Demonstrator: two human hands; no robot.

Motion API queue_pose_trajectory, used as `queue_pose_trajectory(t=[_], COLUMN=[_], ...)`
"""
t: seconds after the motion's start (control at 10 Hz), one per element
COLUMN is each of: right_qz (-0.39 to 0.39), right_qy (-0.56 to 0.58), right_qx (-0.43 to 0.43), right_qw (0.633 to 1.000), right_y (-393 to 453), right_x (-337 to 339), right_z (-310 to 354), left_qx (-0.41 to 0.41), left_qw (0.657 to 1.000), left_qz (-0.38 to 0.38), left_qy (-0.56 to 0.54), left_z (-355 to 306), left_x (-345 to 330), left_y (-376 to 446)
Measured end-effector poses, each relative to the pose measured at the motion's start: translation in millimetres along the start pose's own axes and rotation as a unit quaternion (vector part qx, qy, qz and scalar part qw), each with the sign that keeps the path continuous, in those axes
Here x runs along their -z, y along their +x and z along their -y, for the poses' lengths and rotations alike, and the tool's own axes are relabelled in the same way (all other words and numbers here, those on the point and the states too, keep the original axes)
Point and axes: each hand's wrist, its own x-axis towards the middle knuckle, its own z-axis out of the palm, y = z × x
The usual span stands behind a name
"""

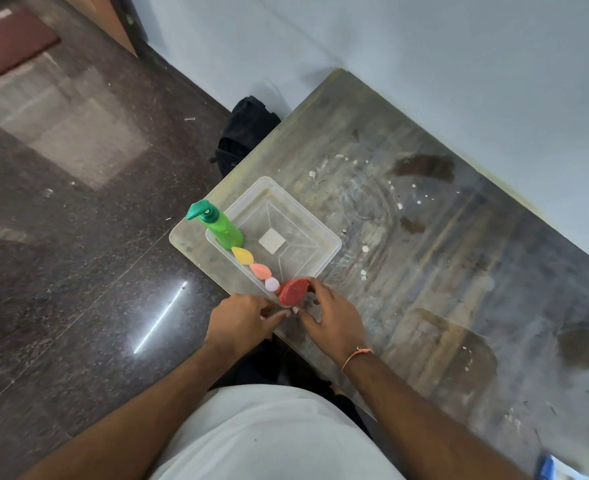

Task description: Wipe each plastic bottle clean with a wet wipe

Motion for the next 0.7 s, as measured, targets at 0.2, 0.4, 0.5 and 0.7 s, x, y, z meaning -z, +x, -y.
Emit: queue_pose_trajectory(t=[0.2,0.4,0.5,0.7], right_qz=[-0.009,-0.027,-0.019,-0.063], right_qy=[-0.038,-0.048,-0.060,-0.097], right_qx=[-0.034,-0.056,-0.089,-0.172], right_qw=[0.999,0.997,0.994,0.978], right_y=[-21.3,-63.1,-90.6,-170.1], right_x=[-1.8,-1.9,-2.0,14.6], right_z=[-14.4,-55.4,-84.8,-148.2], left_qx=[-0.075,-0.143,-0.172,-0.227], left_qw=[0.992,0.980,0.975,0.962], left_qz=[0.093,0.125,0.122,0.107], left_qy=[0.040,0.053,0.073,0.106], left_z=[-13.2,-53.0,-78.9,-151.4], left_x=[-13.8,-44.4,-69.3,-114.8], left_y=[-9.6,-19.8,-22.6,-49.6])
